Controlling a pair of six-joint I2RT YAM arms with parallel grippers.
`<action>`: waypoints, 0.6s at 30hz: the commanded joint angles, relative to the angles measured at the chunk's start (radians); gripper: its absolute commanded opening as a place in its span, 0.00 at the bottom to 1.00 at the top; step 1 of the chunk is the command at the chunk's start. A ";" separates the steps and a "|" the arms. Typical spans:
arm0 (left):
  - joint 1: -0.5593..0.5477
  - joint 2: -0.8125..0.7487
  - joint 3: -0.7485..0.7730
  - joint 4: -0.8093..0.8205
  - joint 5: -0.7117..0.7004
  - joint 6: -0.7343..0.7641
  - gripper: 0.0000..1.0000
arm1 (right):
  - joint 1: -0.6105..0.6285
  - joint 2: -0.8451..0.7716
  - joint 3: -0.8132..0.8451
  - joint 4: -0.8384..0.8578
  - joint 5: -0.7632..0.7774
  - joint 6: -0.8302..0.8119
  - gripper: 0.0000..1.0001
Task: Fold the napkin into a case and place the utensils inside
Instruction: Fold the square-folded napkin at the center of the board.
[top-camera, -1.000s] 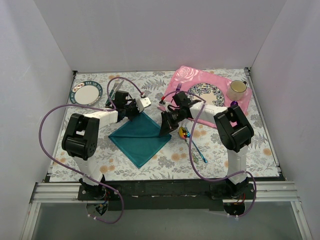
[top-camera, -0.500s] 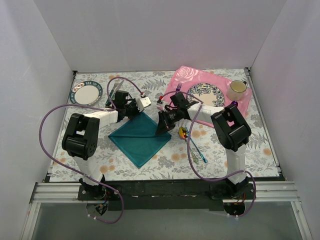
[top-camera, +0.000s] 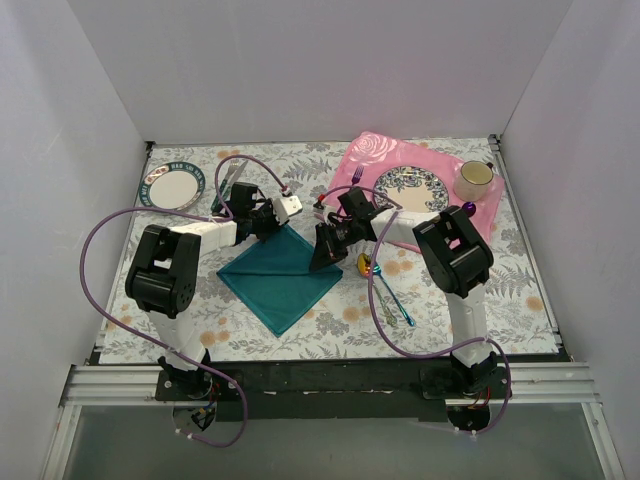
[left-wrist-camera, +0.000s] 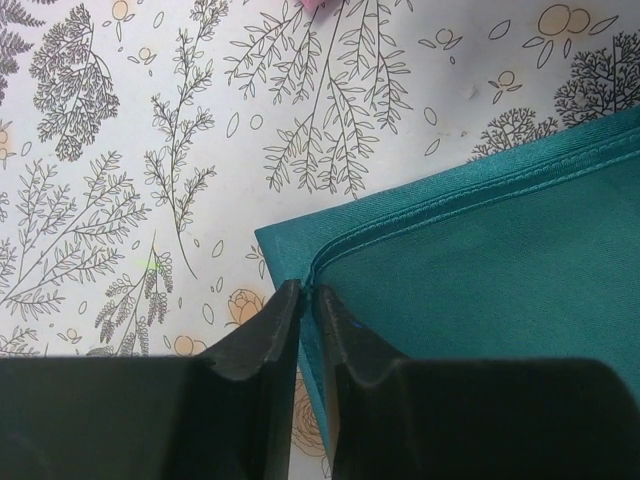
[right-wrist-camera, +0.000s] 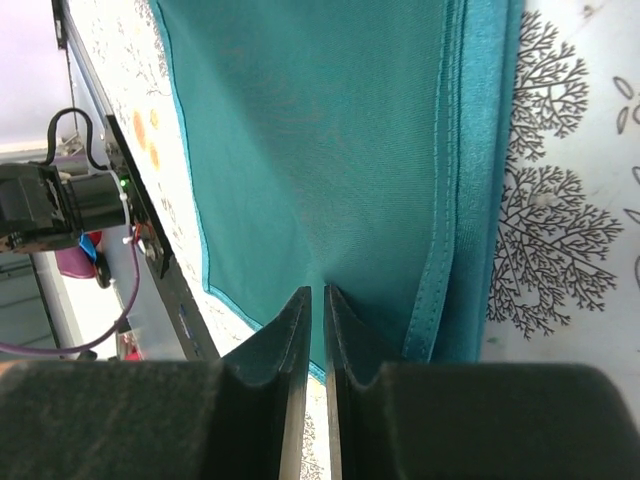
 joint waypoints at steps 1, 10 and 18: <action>0.005 0.001 0.029 0.017 -0.008 0.004 0.16 | 0.003 0.024 0.004 0.044 0.012 0.032 0.17; 0.043 -0.083 0.055 0.030 0.029 -0.158 0.34 | 0.004 0.047 -0.021 0.035 0.064 0.054 0.12; 0.192 -0.246 0.055 -0.285 0.292 -0.364 0.54 | 0.003 0.051 -0.036 0.028 0.088 0.067 0.09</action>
